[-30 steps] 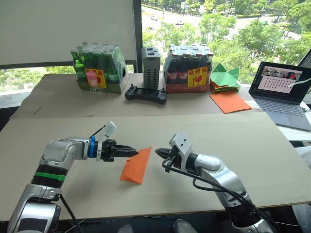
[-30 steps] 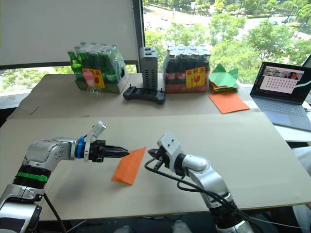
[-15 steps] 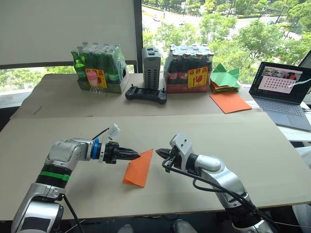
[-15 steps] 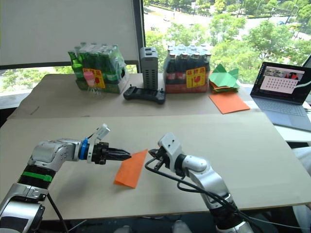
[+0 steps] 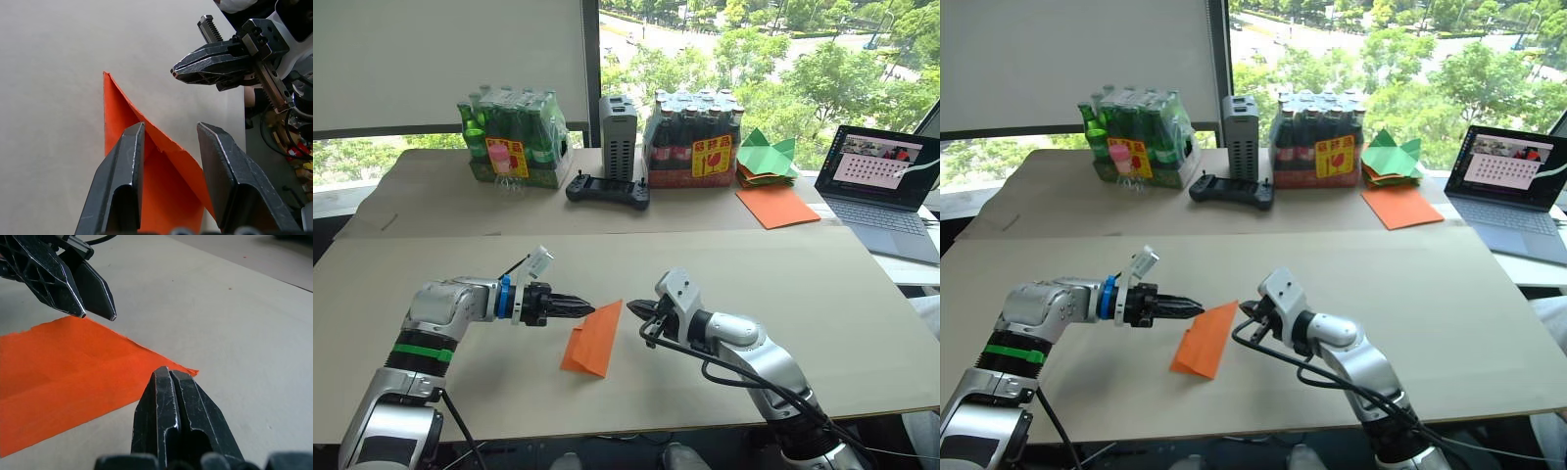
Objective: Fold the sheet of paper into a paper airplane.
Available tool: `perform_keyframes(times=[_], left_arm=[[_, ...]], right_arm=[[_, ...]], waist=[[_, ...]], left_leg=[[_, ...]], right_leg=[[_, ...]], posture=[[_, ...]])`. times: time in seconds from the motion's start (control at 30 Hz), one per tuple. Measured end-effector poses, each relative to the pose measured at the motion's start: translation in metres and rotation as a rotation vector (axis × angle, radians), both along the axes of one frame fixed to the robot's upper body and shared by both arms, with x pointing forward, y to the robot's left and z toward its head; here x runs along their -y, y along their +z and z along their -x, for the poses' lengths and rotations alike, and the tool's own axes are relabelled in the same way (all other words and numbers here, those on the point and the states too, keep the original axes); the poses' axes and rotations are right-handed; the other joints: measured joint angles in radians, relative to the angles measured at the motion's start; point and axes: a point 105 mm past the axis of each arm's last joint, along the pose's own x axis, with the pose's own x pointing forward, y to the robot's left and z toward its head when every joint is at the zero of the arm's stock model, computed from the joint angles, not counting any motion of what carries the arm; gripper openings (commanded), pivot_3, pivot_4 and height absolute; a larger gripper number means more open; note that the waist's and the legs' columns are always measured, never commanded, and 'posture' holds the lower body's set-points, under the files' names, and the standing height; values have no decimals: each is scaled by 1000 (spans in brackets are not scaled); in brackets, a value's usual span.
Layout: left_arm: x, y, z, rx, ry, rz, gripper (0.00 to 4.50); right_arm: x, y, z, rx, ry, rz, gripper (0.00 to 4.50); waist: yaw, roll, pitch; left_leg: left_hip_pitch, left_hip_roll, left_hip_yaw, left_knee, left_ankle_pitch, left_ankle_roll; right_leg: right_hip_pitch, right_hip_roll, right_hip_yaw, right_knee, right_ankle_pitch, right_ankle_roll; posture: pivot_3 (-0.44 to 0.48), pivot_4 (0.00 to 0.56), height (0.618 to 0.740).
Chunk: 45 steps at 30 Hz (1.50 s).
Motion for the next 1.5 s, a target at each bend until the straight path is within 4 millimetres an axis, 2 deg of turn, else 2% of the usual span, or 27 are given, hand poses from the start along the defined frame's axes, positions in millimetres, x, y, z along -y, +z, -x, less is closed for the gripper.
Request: perform_keyframes(times=[0.33, 0.77, 0.97, 1.33, 1.5], left_arm=[[12, -7, 4, -35, -32, 10, 1811], [16, -9, 5, -47, -40, 12, 1811], [16, -9, 5, -50, -40, 12, 31], [19, -9, 3, -42, -22, 6, 31], [18, 0, -11, 4, 93, 49, 31]], right_arm=[[0, 0, 0, 1, -2, 0, 0], [0, 1, 0, 7, -9, -2, 0], [0, 1, 0, 7, -9, -2, 0], [-1, 1, 1, 6, -6, -7, 0], [-1, 1, 1, 6, -6, -7, 0]], waist=[[0, 0, 0], [0, 0, 0], [0, 0, 0], [0, 0, 0], [1, 0, 0]], left_leg=[[0, 0, 0, 0, 0, 0], [0, 0, 0, 1, 0, 0], [0, 0, 0, 1, 0, 0], [0, 0, 0, 1, 0, 0], [0, 0, 0, 1, 0, 0]], right_leg=[[0, 0, 0, 0, 0, 0], [0, 0, 0, 0, 0, 0], [0, 0, 0, 0, 0, 0], [0, 0, 0, 0, 0, 0], [0, 0, 0, 1, 0, 0]], posture=[[0, 150, 740], [0, 150, 740], [0, 150, 740], [0, 150, 740], [0, 150, 740]])
